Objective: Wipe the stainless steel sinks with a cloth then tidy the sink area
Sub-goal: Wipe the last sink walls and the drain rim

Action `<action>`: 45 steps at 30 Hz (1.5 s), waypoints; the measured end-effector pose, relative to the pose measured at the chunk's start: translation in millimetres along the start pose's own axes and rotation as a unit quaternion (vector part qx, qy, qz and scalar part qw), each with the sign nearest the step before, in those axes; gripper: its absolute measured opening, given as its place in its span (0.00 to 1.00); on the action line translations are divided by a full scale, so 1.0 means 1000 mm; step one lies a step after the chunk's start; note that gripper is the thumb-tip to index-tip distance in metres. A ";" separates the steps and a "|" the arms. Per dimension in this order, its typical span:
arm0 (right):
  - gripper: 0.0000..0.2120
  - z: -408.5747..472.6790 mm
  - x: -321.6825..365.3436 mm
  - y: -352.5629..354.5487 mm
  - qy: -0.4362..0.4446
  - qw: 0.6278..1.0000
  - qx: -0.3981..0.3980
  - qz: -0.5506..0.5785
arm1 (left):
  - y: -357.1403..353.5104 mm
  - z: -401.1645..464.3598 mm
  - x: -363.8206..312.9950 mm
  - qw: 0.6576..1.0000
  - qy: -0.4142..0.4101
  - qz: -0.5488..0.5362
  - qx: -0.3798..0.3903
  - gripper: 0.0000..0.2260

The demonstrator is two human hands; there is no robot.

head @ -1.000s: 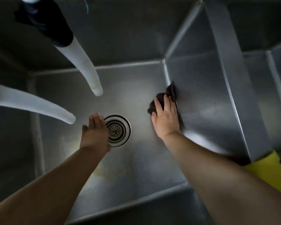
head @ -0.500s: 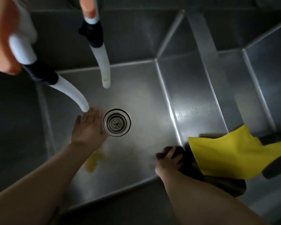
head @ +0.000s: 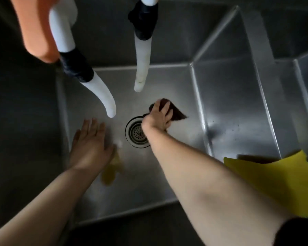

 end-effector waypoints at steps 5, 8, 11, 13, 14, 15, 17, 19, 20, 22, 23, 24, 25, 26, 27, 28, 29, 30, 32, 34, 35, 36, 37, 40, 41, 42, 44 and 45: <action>0.33 0.024 -0.026 0.022 0.223 0.962 0.020 -0.156 | 0.006 -0.008 0.002 1.000 0.002 0.000 -0.019 0.31; 0.33 -0.010 -0.075 0.023 0.301 0.931 0.033 -0.203 | 0.008 -0.015 -0.002 1.000 0.003 -0.002 -0.026 0.30; 0.34 -0.052 -0.126 0.015 0.394 0.864 0.076 -0.302 | 0.013 -0.024 -0.008 0.999 -0.003 0.013 -0.037 0.30; 0.33 -0.078 -0.152 0.004 0.482 0.784 0.144 -0.364 | 0.018 -0.029 -0.011 0.999 -0.013 0.027 -0.043 0.30; 0.32 -0.088 -0.162 0.000 0.522 0.741 0.177 -0.383 | 0.021 -0.032 -0.011 0.998 -0.017 0.028 -0.047 0.30; 0.31 -0.093 -0.167 -0.001 0.554 0.707 0.201 -0.391 | 0.026 -0.035 -0.010 0.998 -0.019 0.027 -0.054 0.29; 0.30 -0.091 -0.165 0.001 0.606 0.654 0.210 -0.401 | 0.038 -0.044 -0.005 0.996 -0.025 0.034 -0.080 0.29; 0.31 -0.081 -0.149 0.005 0.642 0.624 0.170 -0.412 | 0.053 -0.054 0.001 0.991 -0.043 0.058 -0.114 0.28; 0.31 -0.072 -0.138 0.008 0.641 0.631 0.140 -0.414 | 0.061 -0.059 0.004 0.987 -0.058 0.075 -0.128 0.27; 0.31 -0.047 -0.119 0.012 0.600 0.683 0.100 -0.405 | 0.073 -0.067 0.010 0.979 -0.083 0.117 -0.146 0.27; 0.31 -0.035 -0.109 0.013 0.569 0.715 0.085 -0.398 | 0.079 -0.071 0.013 0.974 -0.092 0.136 -0.155 0.27; 0.31 -0.026 -0.101 0.015 0.539 0.747 0.070 -0.384 | 0.085 -0.074 0.017 0.970 -0.099 0.150 -0.165 0.26; 0.31 -0.020 -0.096 0.016 0.512 0.773 0.058 -0.370 | 0.090 -0.078 0.022 0.966 -0.106 0.160 -0.176 0.24; 0.30 -0.018 -0.093 0.016 0.488 0.794 0.052 -0.358 | 0.095 -0.081 0.026 0.960 -0.115 0.171 -0.189 0.22; 0.30 -0.020 -0.091 0.015 0.474 0.808 0.053 -0.345 | 0.100 -0.083 0.030 0.955 -0.126 0.185 -0.197 0.21; 0.30 -0.028 -0.093 0.011 0.473 0.811 0.060 -0.340 | 0.103 -0.086 0.036 0.950 -0.136 0.199 -0.199 0.22; 0.30 -0.038 -0.097 0.008 0.491 0.798 0.065 -0.343 | 0.106 -0.086 0.042 0.945 -0.148 0.209 -0.203 0.22; 0.31 -0.051 -0.102 0.004 0.529 0.771 0.072 -0.349 | 0.109 -0.085 0.048 0.942 -0.160 0.212 -0.207 0.22; 0.31 -0.086 -0.119 -0.007 0.626 0.693 0.102 -0.344 | 0.112 -0.084 0.061 0.940 -0.176 0.207 -0.208 0.20; 0.31 -0.116 -0.137 -0.016 0.698 0.615 0.129 -0.344 | 0.115 -0.084 0.070 0.939 -0.193 0.194 -0.208 0.19; 0.31 -0.125 -0.143 -0.021 0.718 0.584 0.142 -0.350 | 0.114 -0.084 0.073 0.938 -0.205 0.188 -0.207 0.18; 0.31 -0.130 -0.145 -0.024 0.733 0.558 0.152 -0.358 | 0.114 -0.085 0.074 0.936 -0.216 0.184 -0.206 0.17; 0.31 -0.132 -0.143 -0.026 0.749 0.532 0.159 -0.362 | 0.113 -0.085 0.073 0.934 -0.226 0.181 -0.208 0.15; 0.28 -0.122 -0.128 -0.031 0.793 0.444 0.186 -0.374 | 0.112 -0.083 0.071 0.931 -0.244 0.172 -0.209 0.14; 0.27 -0.118 -0.122 -0.034 0.800 0.422 0.194 -0.379 | 0.112 -0.083 0.071 0.932 -0.245 0.170 -0.207 0.14; 0.27 -0.114 -0.113 -0.037 0.805 0.415 0.197 -0.377 | 0.112 -0.083 0.071 0.933 -0.246 0.166 -0.205 0.14; 0.26 -0.107 -0.089 -0.042 0.806 0.440 0.182 -0.351 | 0.112 -0.083 0.072 0.935 -0.245 0.159 -0.200 0.15; 0.26 -0.103 -0.072 -0.044 0.801 0.467 0.172 -0.334 | 0.112 -0.083 0.072 0.936 -0.245 0.155 -0.198 0.15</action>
Point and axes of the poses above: each hand's wrist, its own z-axis towards the middle knuckle, its own y-axis out of the back of the hand, x = y × z, the point moved 5 cm from there along z, towards the middle knuckle, and after that the axes turned 1 degree about -x, right-handed, at the moved point
